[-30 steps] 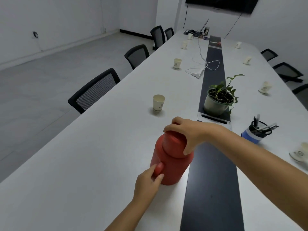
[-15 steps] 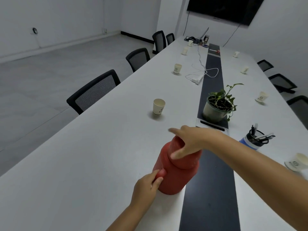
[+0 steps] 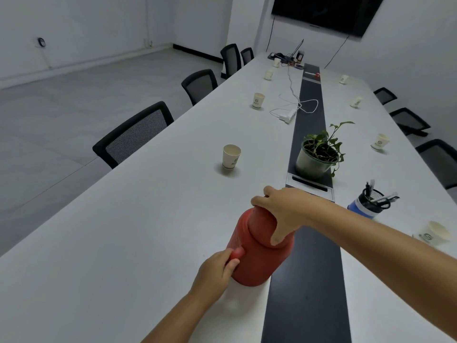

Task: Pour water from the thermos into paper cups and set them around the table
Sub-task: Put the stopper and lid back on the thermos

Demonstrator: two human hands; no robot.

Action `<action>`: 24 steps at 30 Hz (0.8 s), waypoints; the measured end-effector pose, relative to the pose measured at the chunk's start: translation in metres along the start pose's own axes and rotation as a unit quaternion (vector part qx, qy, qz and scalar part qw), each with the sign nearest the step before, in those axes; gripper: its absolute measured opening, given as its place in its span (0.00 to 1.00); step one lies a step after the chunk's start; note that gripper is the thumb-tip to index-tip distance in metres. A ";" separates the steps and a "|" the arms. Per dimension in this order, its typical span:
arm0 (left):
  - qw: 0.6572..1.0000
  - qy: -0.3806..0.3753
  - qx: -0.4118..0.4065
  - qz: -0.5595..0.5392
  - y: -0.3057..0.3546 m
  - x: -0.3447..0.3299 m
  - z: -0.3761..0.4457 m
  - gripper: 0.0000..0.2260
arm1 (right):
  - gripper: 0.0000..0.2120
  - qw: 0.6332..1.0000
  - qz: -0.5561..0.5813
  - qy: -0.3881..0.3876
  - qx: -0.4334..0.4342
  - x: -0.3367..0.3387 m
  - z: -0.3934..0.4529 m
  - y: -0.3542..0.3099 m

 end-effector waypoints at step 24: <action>1.000 0.006 -0.006 -0.026 0.000 0.001 0.002 0.09 | 0.45 0.994 0.043 0.030 0.098 -0.017 -0.008 0.017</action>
Point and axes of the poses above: each hand's wrist, its own z-axis towards the middle knuckle, its own x-axis out of the back of the hand, y = z × x, the point moved 6 cm from there along z, towards the middle knuckle, and after that the axes turned 2 degrees about -y, right-handed, at the moved point
